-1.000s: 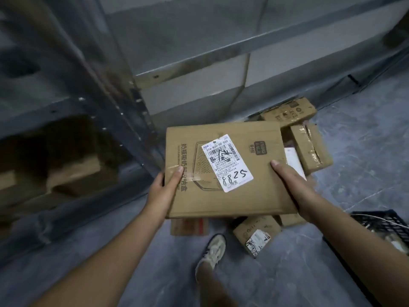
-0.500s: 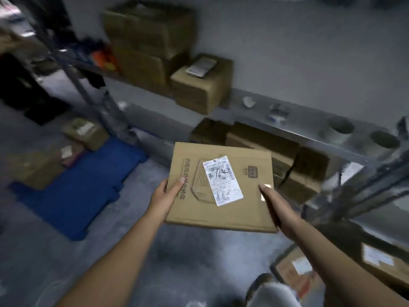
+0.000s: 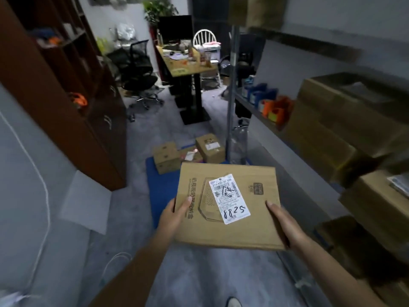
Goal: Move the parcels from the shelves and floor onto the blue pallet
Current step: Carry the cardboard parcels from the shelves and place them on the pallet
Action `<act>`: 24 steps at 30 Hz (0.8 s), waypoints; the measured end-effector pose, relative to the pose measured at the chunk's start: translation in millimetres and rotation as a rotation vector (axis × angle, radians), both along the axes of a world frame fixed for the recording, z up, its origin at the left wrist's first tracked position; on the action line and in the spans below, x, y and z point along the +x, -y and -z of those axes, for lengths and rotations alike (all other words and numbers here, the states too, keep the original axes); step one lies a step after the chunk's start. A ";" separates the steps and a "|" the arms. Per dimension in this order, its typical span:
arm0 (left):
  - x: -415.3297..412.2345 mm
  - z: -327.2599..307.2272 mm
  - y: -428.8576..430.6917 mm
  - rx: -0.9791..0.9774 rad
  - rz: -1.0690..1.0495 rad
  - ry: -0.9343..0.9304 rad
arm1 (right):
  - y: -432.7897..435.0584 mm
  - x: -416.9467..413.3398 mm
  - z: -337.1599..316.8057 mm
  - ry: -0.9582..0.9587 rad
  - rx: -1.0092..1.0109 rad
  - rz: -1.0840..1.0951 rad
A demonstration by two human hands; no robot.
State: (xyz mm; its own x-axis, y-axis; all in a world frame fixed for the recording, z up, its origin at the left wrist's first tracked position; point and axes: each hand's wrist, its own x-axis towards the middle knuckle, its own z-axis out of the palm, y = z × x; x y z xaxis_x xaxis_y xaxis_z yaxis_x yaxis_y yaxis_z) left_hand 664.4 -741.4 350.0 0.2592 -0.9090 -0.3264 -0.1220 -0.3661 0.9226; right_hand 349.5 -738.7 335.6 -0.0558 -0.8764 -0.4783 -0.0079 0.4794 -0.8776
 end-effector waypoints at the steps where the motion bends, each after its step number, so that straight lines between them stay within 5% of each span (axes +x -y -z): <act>1: 8.0 1.3 17.0 -0.002 -0.028 0.008 | 27.4 8.0 0.6 0.008 -0.012 -0.036; 14: 119.0 34.6 180.3 0.056 -0.321 -0.016 | 292.3 142.9 27.7 0.031 0.050 -0.351; 24: 239.6 145.1 378.5 0.271 -0.375 -0.106 | 483.4 275.5 128.0 -0.083 0.279 -0.186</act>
